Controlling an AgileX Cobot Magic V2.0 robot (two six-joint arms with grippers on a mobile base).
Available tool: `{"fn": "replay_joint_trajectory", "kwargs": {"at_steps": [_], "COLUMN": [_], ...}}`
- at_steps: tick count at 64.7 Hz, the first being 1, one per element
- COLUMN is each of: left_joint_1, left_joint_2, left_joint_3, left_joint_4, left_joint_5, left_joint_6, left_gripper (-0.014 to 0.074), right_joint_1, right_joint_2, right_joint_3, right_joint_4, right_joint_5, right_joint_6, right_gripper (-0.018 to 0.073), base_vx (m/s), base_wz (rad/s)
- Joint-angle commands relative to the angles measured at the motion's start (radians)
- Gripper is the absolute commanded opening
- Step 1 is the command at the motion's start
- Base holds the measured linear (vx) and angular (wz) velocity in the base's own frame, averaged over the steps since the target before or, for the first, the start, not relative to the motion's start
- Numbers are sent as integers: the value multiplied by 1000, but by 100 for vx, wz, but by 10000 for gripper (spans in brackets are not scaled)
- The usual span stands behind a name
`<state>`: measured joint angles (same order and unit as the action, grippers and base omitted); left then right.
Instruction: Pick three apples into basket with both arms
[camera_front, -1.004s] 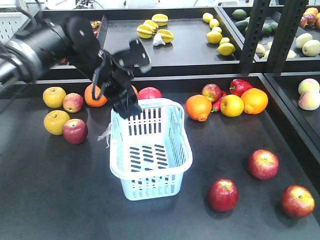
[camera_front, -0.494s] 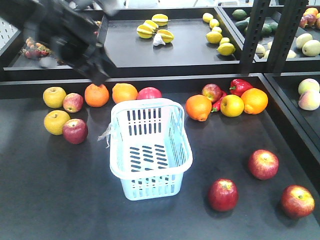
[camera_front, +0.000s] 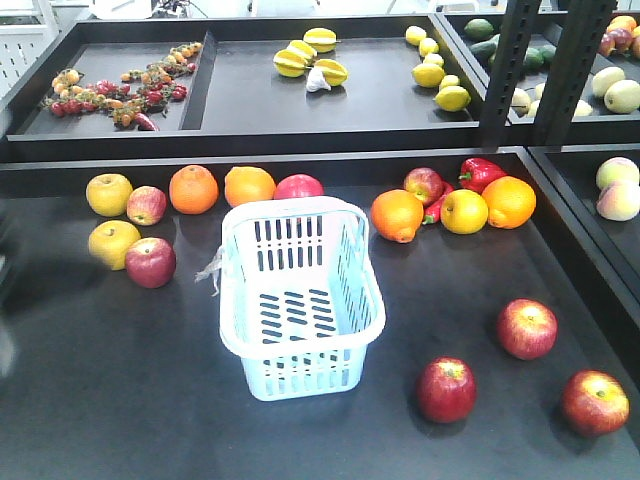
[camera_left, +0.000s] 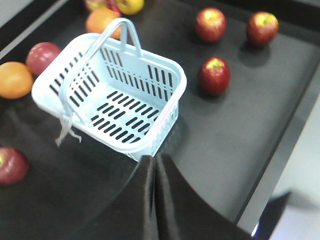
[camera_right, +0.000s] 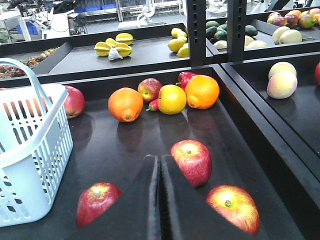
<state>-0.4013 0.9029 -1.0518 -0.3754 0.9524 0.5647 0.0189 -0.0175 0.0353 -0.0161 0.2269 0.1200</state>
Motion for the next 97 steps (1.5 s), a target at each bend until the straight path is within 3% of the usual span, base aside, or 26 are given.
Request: {"fn": "replay_joint_trajectory", "kwargs": {"at_steps": [1, 8, 14, 24, 44, 50, 62, 69, 75, 80, 87, 92, 97], "left_joint_1": [6, 6, 6, 6, 6, 6, 6, 6, 6, 6, 6, 6, 6], "left_joint_2": [-151, -308, -412, -518, -540, -540, -540, -540, -540, -540, -540, -540, -540], "left_joint_3": [171, 350, 486, 664, 682, 682, 682, 682, 682, 682, 682, 682, 682], "left_joint_4": [-28, -25, -12, -11, -17, -18, -18, -19, -17, -17, -18, -18, -18], "left_joint_5": [-184, -265, -287, -318, -359, -358, -358, -358, -358, -359, -359, -359, -358], "left_joint_6": [-89, -164, -175, -221, -220, -220, -220, -220, -220, -220, -220, -220, -220], "left_gripper": [-8, -8, -8, -8, -8, -8, -7, -7, -7, -7, -7, -7, -7], "right_joint_1": [-8, -8, -8, -8, -8, -8, -8, -8, -8, -8, -8, -8, -8], "right_joint_2": [-4, -4, -4, -4, -4, -3, 124, 279, 392, 455, 506, 558, 606], "right_joint_3": [6, 6, 6, 6, -5, -91, -434, -671, -804, -857, -866, -866, -866], "right_joint_4": [-11, -10, 16, 187, 557, 524, 347, 294, 298, 307, 333, 346, 373], "right_joint_5": [-77, -86, -141, -298, -545, -439, 47, 321, 443, 463, 476, 484, 455], "right_joint_6": [0, 0, 2, 2, 72, 50, -89, -196, -272, -306, -318, -374, -399], "right_gripper": [-9, -9, -9, -9, -9, -5, -5, -1, 10, 54, 175, 329, 542], "base_vx": [0, 0, 0, 0, 0, 0, 0, 0, 0, 0, 0, 0, 0], "base_wz": [0, 0, 0, 0, 0, 0, 0, 0, 0, 0, 0, 0, 0]}}
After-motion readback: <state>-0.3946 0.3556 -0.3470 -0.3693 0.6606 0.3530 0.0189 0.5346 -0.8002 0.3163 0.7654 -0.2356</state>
